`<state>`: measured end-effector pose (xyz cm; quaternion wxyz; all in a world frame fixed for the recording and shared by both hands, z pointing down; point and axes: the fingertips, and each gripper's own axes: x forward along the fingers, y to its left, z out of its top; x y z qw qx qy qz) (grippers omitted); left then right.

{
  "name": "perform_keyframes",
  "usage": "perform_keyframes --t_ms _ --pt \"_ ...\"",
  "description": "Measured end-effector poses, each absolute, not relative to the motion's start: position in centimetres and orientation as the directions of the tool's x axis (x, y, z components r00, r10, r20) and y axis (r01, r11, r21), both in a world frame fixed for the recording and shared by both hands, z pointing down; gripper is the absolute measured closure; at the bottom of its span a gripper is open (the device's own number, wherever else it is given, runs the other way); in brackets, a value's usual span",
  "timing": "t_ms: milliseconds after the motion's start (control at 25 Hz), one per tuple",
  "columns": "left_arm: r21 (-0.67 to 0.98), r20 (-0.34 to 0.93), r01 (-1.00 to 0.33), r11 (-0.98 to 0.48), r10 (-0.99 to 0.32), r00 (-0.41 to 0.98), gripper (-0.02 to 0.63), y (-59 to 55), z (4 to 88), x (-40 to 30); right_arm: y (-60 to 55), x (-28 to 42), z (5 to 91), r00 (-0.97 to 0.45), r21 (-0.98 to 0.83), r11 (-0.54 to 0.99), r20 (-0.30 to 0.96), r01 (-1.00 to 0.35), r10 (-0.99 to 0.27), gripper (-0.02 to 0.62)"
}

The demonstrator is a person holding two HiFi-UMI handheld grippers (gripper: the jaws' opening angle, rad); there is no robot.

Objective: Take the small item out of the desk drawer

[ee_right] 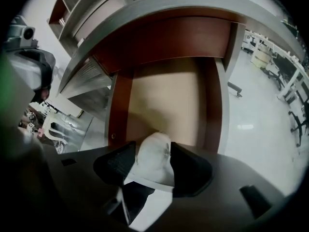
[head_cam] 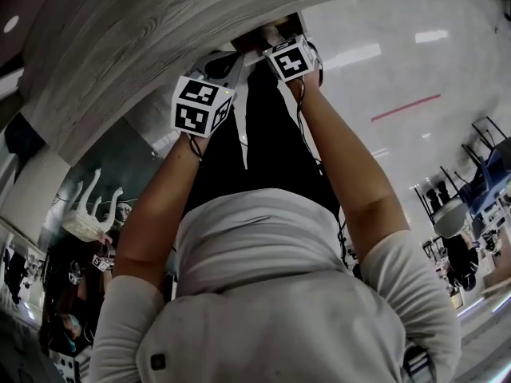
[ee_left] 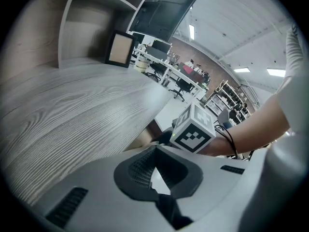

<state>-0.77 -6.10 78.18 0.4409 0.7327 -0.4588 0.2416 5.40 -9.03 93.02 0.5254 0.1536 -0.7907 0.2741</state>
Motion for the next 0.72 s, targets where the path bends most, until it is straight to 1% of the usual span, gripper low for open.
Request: perform_keyframes --t_ms 240,360,560,720 --pt "0.419 0.761 -0.888 -0.189 -0.46 0.457 0.595 -6.2 78.1 -1.0 -9.2 5.6 93.2 -0.347 -0.225 0.826 0.937 -0.518 0.037 0.384" --pt "0.419 0.762 -0.889 -0.186 -0.459 0.456 0.595 -6.1 78.3 -1.0 -9.2 5.9 93.5 -0.32 -0.203 0.838 0.947 -0.507 0.036 0.419" --pt "0.429 0.755 -0.883 -0.191 -0.461 0.466 0.595 -6.0 78.1 -1.0 -9.3 5.8 93.7 -0.321 -0.212 0.832 0.946 -0.512 0.043 0.436" --pt "0.429 0.747 -0.882 -0.197 -0.471 0.469 0.595 -6.1 77.1 -1.2 -9.0 5.3 92.4 -0.341 -0.224 0.827 0.939 -0.515 0.042 0.437"
